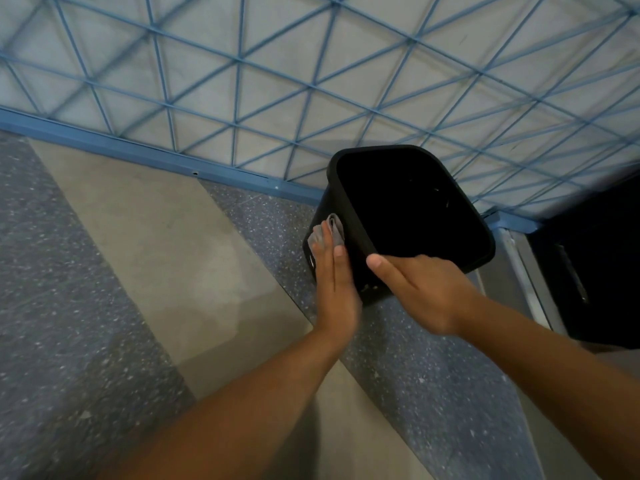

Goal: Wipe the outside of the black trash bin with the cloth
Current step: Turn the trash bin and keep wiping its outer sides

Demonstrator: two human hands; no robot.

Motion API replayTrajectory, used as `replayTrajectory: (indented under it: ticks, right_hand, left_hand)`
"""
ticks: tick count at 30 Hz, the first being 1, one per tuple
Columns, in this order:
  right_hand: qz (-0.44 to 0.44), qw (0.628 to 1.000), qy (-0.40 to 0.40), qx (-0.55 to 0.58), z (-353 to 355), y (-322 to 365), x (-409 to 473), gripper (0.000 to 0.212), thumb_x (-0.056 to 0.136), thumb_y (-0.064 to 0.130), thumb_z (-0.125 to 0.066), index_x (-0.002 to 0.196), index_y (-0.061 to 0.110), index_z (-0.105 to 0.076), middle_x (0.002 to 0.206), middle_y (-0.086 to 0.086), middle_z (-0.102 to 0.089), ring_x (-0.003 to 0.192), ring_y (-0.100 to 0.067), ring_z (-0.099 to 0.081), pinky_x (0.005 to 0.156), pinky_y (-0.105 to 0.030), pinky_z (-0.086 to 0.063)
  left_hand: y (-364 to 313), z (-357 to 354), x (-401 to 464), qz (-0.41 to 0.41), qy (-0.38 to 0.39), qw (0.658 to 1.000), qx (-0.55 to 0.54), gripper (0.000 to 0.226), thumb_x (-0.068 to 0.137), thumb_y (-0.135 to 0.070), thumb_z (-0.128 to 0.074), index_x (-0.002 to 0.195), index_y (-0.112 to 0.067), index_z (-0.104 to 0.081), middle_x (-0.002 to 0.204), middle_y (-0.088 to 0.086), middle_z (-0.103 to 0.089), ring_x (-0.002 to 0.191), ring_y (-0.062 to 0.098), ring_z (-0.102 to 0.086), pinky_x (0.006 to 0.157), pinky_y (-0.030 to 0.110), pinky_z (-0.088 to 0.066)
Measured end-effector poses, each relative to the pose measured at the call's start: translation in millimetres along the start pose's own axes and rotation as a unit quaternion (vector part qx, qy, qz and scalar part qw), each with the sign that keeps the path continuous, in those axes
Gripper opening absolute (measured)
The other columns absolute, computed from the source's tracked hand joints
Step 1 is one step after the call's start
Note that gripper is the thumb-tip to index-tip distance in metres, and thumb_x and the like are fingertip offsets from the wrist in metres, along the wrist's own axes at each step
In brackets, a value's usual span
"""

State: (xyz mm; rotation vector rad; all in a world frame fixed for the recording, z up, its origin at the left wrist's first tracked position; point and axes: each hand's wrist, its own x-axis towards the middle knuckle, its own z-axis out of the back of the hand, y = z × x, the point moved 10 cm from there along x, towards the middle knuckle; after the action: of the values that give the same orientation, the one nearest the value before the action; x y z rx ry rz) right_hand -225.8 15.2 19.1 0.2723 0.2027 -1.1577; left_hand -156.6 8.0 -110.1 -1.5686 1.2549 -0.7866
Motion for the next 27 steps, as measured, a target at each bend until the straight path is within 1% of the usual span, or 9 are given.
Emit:
replayTrajectory:
  ticks: [5, 7, 10, 14, 16, 20, 23, 24, 27]
  right_hand:
    - [0.029, 0.998, -0.059, 0.023, 3.4, 4.2, 8.6, 0.054, 0.094, 0.061, -0.007, 0.071, 0.032, -0.046, 0.072, 0.0, -0.064, 0.071, -0.024, -0.062, 0.07, -0.041, -0.048]
    - [0.022, 0.998, -0.059, 0.032, 4.5, 3.8, 13.2, 0.053, 0.097, 0.057, -0.01, 0.066, 0.03, -0.044, 0.067, 0.001, -0.06, 0.069, -0.023, -0.061, 0.068, -0.039, -0.046]
    - [0.011, 0.997, -0.068, 0.04, 6.7, 6.8, 19.9, 0.047, 0.099, 0.05, -0.018, 0.06, 0.032, -0.037, 0.063, 0.003, -0.054, 0.067, -0.023, -0.059, 0.066, -0.038, -0.045]
    - [0.008, 0.997, -0.074, 0.031, 6.3, 13.6, 26.7, 0.049, 0.097, 0.051, -0.015, 0.063, 0.03, -0.042, 0.065, -0.001, -0.058, 0.066, -0.024, -0.059, 0.065, -0.04, -0.047]
    - [0.005, 0.997, -0.075, 0.021, 7.0, 14.4, 26.8, 0.052, 0.096, 0.052, -0.014, 0.069, 0.025, -0.05, 0.066, -0.003, -0.06, 0.065, -0.023, -0.06, 0.064, -0.039, -0.047]
    - [0.006, 0.997, -0.075, 0.016, 6.4, 16.7, 30.7, 0.052, 0.098, 0.051, -0.018, 0.072, 0.022, -0.053, 0.07, -0.006, -0.063, 0.068, -0.026, -0.06, 0.066, -0.041, -0.047]
    - [0.005, 0.997, -0.07, 0.023, 6.4, 18.8, 31.4, 0.056, 0.096, 0.054, -0.015, 0.073, 0.023, -0.055, 0.07, -0.005, -0.063, 0.07, -0.027, -0.061, 0.069, -0.044, -0.049]
    - [0.003, 0.997, -0.068, 0.023, 6.4, 18.8, 31.3, 0.056, 0.095, 0.055, -0.014, 0.071, 0.024, -0.054, 0.07, -0.004, -0.062, 0.07, -0.027, -0.061, 0.069, -0.044, -0.049]
    - [-0.005, 0.998, -0.067, 0.015, 7.1, 18.8, 30.0, 0.052, 0.098, 0.051, -0.017, 0.064, 0.026, -0.047, 0.067, -0.003, -0.06, 0.07, -0.025, -0.061, 0.067, -0.041, -0.047]
  left_hand:
    - [-13.9, -32.1, -49.9, -0.054, 0.023, 0.998, 0.015, 0.048, 0.106, -0.053, -0.026, 0.145, -0.077, -0.009, 0.166, -0.039, 0.004, 0.159, -0.001, 0.012, 0.134, 0.043, 0.001]
    - [-3.8, -23.2, -44.1, -0.057, 0.019, 0.997, 0.045, 0.049, 0.108, -0.043, -0.024, 0.146, -0.07, -0.009, 0.16, -0.048, 0.002, 0.158, -0.004, 0.012, 0.134, 0.037, 0.002]
    - [2.1, -8.4, -11.4, 0.005, -0.012, 0.999, 0.046, 0.038, 0.109, -0.038, -0.022, 0.143, -0.053, -0.012, 0.162, -0.029, -0.003, 0.158, 0.0, 0.005, 0.134, 0.044, -0.002]
    - [-7.6, -8.5, -8.8, -0.009, -0.001, 1.0, 0.004, 0.041, 0.095, -0.077, -0.026, 0.136, -0.08, -0.023, 0.173, -0.015, -0.009, 0.162, 0.005, -0.002, 0.134, 0.046, -0.009]
    - [0.8, -3.8, -6.8, -0.026, 0.011, 1.0, 0.011, 0.045, 0.096, -0.08, -0.026, 0.14, -0.079, -0.023, 0.175, -0.012, -0.013, 0.162, 0.009, -0.005, 0.133, 0.05, -0.011]
    - [-3.6, -2.7, 5.2, 0.036, -0.034, 0.998, -0.026, 0.041, 0.111, -0.049, -0.027, 0.152, -0.049, -0.028, 0.172, -0.013, -0.016, 0.162, 0.01, -0.007, 0.134, 0.042, -0.009]
    - [-15.6, -8.5, -22.2, -0.083, -0.047, 0.993, 0.073, 0.051, 0.108, -0.041, -0.038, 0.156, -0.046, -0.022, 0.173, -0.007, -0.016, 0.162, 0.011, -0.009, 0.133, 0.034, -0.013]
    - [-6.9, -7.2, -25.0, -0.103, -0.042, 0.989, 0.095, 0.053, 0.108, -0.045, -0.038, 0.157, -0.052, -0.019, 0.172, -0.014, -0.013, 0.162, 0.009, -0.005, 0.133, 0.036, -0.012]
    - [20.3, 4.0, -7.8, 0.019, -0.028, 0.999, -0.011, 0.049, 0.093, -0.08, -0.029, 0.14, -0.071, -0.024, 0.162, -0.035, -0.01, 0.162, 0.005, 0.0, 0.134, 0.044, -0.008]
